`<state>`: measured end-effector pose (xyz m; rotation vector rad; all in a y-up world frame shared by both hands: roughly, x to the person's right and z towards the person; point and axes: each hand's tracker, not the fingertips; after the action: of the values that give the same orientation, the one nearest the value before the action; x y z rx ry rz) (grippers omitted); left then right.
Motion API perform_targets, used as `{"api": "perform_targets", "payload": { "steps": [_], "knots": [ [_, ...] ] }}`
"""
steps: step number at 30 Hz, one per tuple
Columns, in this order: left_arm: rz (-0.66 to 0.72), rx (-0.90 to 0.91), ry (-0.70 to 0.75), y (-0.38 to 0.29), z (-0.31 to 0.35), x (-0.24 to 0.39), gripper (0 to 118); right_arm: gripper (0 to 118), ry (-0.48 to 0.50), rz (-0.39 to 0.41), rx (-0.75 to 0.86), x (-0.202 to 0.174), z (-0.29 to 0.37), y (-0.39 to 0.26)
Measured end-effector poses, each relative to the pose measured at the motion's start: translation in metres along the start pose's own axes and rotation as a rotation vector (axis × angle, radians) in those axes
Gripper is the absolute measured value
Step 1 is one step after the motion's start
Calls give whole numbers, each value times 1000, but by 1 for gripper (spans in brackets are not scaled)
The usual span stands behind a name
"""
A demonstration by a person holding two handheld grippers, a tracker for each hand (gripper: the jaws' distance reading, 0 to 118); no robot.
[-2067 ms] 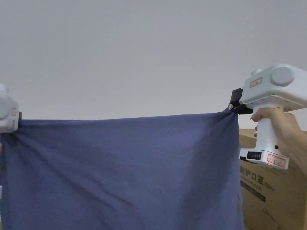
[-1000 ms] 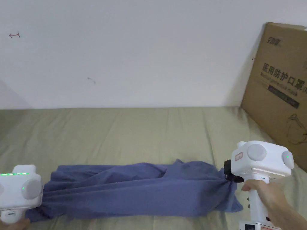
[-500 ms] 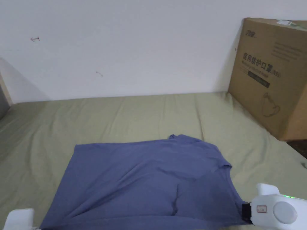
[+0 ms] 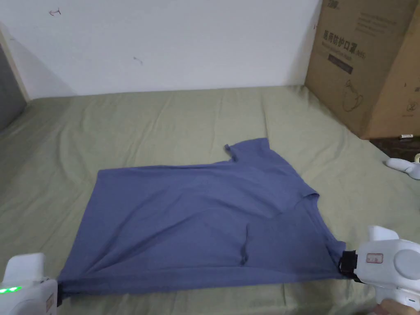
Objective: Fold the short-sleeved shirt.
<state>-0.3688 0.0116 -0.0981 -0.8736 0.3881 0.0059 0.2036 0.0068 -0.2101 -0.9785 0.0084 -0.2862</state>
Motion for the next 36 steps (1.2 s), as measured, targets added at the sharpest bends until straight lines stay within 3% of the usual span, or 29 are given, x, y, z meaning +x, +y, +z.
{"api": "perform_targets", "payload": {
  "steps": [2,3,4,5,6,7,9,10,11,12,13,22,23,24,25,26,27,30,31,32,33,34,36],
  "knots": [
    [4,1,-4,2,1,2,33,4,5,2,10,0,-1,0],
    [5,2,-2,2,2,2,58,8,4,9,11,-6,2,-1],
    [9,8,-3,2,4,1,93,27,5,23,7,-12,5,-1],
    [15,11,-9,2,7,0,107,53,-4,43,8,-14,6,-1],
    [24,15,-18,3,10,0,108,77,-22,68,13,-16,8,-1],
    [37,27,-30,2,16,-1,105,84,-27,83,16,-19,11,-1],
    [53,27,-50,2,24,-4,100,84,-8,107,31,-22,22,-2],
    [68,37,-78,1,25,-7,76,78,9,116,37,-23,26,-3],
    [89,48,-126,-1,30,-10,44,62,21,122,46,-26,31,-6],
    [98,34,-154,-3,32,-12,11,31,28,135,50,-29,36,-9],
    [98,10,-167,-6,32,-13,0,0,30,145,54,-32,38,-13],
    [109,29,-134,-38,44,-14,2,0,38,184,-4,-47,34,-37],
    [107,22,-135,-36,42,-16,19,0,38,195,-8,-49,34,-36],
    [107,4,-130,-34,38,-18,51,0,35,202,-9,-49,32,-34],
    [114,-2,-126,-34,34,-20,96,0,33,204,-10,-50,32,-33],
    [125,-3,-126,-32,27,-21,112,0,34,204,-10,-50,32,-33],
    [135,6,-131,-31,22,-25,114,0,38,203,-11,-51,32,-32],
    [219,-10,-155,-23,0,-32,107,0,44,200,-15,-49,30,-30],
    [247,-31,-170,-22,-9,-35,91,0,42,203,-20,-49,29,-30],
    [268,-43,-198,-22,-16,-36,63,0,35,206,-25,-48,27,-30],
    [282,-62,-208,-22,-21,-36,28,0,29,207,-30,-47,26,-30],
    [268,-78,-210,-22,-22,-29,5,0,25,203,-34,-46,26,-31],
    [232,-97,-241,-25,-28,-22,4,0,29,176,-43,-40,24,-31]
  ]
}}
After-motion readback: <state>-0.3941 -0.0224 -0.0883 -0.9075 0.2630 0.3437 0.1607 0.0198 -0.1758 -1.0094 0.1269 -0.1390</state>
